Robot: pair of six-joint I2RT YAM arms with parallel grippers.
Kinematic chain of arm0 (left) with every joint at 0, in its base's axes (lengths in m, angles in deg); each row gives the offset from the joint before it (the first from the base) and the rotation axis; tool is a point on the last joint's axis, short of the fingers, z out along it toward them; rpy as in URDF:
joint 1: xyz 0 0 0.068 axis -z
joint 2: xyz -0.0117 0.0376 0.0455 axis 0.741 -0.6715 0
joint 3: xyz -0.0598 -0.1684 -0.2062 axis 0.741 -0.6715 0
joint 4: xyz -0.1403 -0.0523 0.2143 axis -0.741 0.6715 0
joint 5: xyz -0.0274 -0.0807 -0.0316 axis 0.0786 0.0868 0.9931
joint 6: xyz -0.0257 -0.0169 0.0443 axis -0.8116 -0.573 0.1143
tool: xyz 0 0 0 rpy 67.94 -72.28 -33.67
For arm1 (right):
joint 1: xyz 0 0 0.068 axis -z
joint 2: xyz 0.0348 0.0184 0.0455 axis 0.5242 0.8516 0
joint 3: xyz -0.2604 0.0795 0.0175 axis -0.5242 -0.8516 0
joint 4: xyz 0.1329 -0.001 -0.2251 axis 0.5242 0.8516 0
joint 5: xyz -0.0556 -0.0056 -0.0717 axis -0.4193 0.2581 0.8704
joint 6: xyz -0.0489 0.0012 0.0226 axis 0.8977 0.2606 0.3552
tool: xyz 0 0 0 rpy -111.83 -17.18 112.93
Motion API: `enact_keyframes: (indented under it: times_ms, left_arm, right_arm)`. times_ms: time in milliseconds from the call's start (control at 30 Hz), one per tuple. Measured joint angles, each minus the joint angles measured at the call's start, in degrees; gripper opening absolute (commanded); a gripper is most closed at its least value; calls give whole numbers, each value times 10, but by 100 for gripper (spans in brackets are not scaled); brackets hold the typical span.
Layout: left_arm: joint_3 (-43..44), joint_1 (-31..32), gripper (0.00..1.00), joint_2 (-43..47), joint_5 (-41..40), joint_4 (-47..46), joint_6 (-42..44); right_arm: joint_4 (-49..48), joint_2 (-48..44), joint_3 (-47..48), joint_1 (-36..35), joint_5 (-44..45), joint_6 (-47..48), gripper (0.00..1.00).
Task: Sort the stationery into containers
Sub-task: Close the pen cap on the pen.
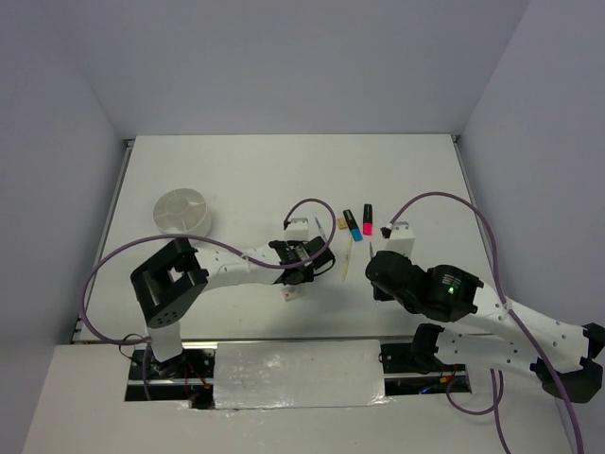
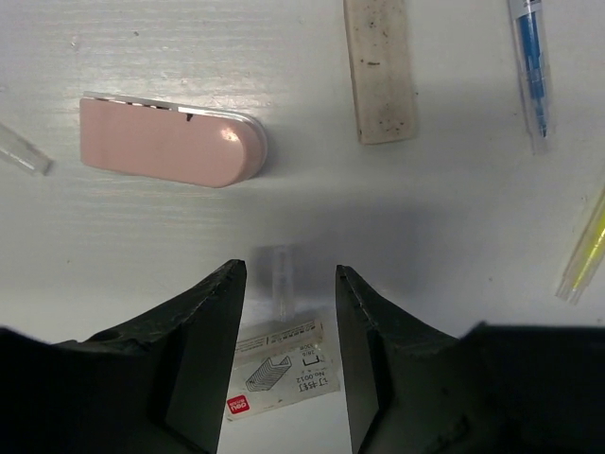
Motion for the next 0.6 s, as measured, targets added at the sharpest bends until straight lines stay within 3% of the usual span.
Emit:
enact_keyframes:
  times_ms: [333, 500, 600]
  left_arm:
    - [-16, 0, 54, -14, 6, -12, -5]
    - [-17, 0, 44, -14, 4, -15, -5]
    - [-19, 0, 28, -14, 2, -21, -8]
  right_arm:
    - [-1, 0, -1, 0, -2, 5, 0]
    - [-2, 0, -4, 0, -4, 7, 0]
    - [-2, 0, -4, 0, -4, 7, 0]
